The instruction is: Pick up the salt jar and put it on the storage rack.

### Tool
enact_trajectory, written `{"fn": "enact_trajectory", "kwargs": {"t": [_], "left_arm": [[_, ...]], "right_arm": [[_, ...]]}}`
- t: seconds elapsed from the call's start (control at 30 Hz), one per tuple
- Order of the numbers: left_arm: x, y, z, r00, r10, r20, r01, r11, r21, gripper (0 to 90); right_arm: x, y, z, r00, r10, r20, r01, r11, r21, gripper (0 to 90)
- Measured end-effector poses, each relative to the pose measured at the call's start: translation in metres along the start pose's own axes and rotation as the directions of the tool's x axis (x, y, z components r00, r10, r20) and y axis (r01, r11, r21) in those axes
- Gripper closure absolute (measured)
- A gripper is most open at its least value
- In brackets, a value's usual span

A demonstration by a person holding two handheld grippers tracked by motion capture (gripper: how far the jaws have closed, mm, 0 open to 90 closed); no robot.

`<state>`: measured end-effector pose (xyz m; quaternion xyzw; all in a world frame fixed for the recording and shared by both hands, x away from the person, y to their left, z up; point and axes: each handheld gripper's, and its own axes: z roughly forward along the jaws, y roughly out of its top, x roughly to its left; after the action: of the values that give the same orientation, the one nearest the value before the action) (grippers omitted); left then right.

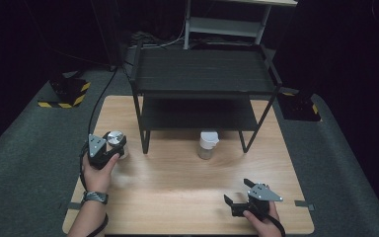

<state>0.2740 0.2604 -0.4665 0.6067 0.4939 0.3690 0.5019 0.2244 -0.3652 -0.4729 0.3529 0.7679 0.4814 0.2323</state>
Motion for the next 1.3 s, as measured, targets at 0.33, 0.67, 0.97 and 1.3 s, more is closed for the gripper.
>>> {"fn": "enact_trajectory", "kwargs": {"t": [0.33, 0.67, 0.97, 1.3], "left_arm": [[-0.014, -0.001, -0.018, 0.9988, -0.003, 0.049, 0.005, 0.9994, -0.034, 34.8], [-0.033, 0.003, -0.038, 0.9951, 0.016, 0.098, -0.011, 0.9982, -0.058, 34.8], [-0.051, 0.009, -0.049, 0.9887, 0.036, 0.146, -0.024, 0.9962, -0.083, 34.8], [-0.078, 0.024, -0.051, 0.9771, 0.064, 0.203, -0.045, 0.9945, -0.094, 34.8]], "right_arm": [[-0.002, 0.0, -0.002, 0.9999, 0.006, 0.01, -0.006, 1.0, 0.005, 0.2], [-0.004, -0.002, -0.004, 0.9997, 0.009, 0.022, -0.009, 1.0, 0.003, 0.2], [-0.005, -0.003, -0.006, 0.9994, 0.021, 0.027, -0.021, 1.0, 0.0, 0.2], [-0.007, -0.004, -0.007, 0.9991, 0.032, 0.027, -0.032, 0.999, -0.003, 0.2]]}}
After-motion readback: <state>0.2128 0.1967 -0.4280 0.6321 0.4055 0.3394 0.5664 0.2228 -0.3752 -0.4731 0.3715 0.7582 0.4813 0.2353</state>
